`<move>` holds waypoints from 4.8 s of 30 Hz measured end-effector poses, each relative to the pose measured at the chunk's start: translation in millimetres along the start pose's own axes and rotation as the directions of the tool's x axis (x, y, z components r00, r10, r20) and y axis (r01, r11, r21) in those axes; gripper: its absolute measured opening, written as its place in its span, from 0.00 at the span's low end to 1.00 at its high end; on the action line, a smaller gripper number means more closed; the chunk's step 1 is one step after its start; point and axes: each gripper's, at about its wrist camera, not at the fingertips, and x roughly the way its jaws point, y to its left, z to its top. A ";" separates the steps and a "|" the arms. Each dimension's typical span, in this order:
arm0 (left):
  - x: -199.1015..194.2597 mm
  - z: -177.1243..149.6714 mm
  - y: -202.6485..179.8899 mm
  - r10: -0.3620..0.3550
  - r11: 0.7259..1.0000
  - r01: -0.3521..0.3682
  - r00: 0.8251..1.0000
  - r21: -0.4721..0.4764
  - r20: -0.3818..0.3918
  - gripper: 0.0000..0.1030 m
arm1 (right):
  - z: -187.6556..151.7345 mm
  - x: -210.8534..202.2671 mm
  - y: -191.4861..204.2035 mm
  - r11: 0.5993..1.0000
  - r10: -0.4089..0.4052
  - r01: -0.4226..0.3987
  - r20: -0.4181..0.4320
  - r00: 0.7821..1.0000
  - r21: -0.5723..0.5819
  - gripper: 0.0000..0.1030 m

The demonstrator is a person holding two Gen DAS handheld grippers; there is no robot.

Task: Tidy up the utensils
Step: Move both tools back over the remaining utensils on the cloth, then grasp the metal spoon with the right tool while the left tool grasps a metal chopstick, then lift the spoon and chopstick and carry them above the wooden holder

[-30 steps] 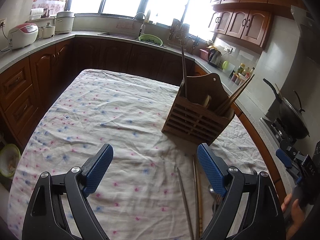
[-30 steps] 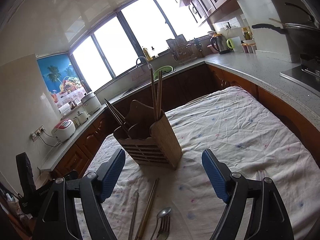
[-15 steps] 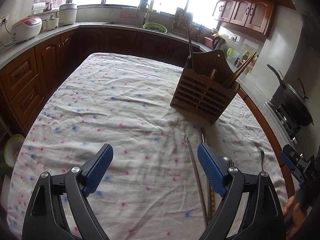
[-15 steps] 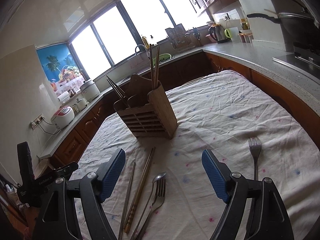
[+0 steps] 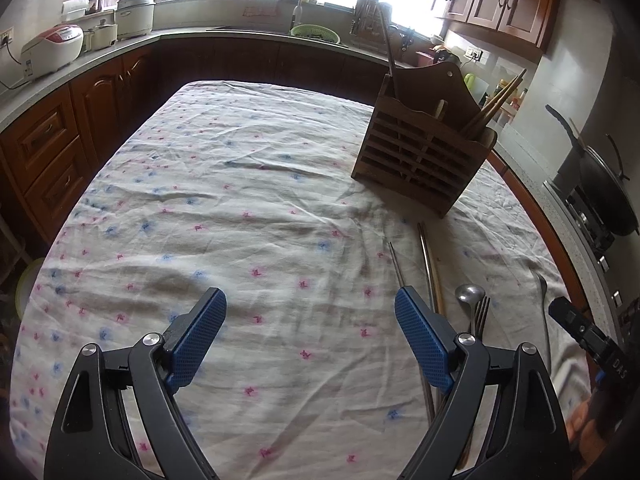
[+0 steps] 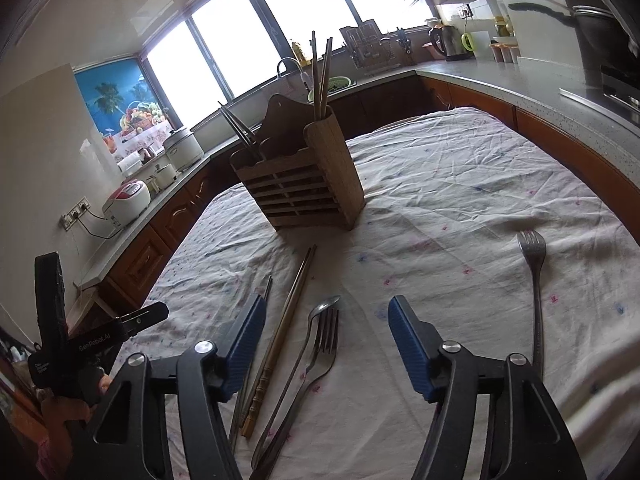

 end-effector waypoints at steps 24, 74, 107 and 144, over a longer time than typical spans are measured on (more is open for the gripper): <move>58.1 12.5 -38.1 -0.025 0.994 0.037 0.992 0.099 -0.120 0.86 | -16.0 68.7 -3.4 0.999 -0.034 0.026 -0.214 0.976 -0.037 0.02; 40.1 16.5 -58.6 -0.094 0.957 0.125 0.988 0.262 -0.125 0.04 | 13.4 78.5 7.1 0.996 0.021 -0.040 -0.247 0.969 -0.074 0.04; -111.3 54.8 -18.0 -0.240 0.968 0.215 0.945 0.132 0.223 0.04 | 70.5 -31.1 52.2 0.986 0.136 -0.122 0.124 0.983 -0.117 0.04; -61.1 248.3 -76.5 -0.260 0.966 0.220 0.835 0.140 0.484 0.04 | 192.7 51.3 59.9 0.991 0.036 0.031 0.479 0.877 -0.132 0.04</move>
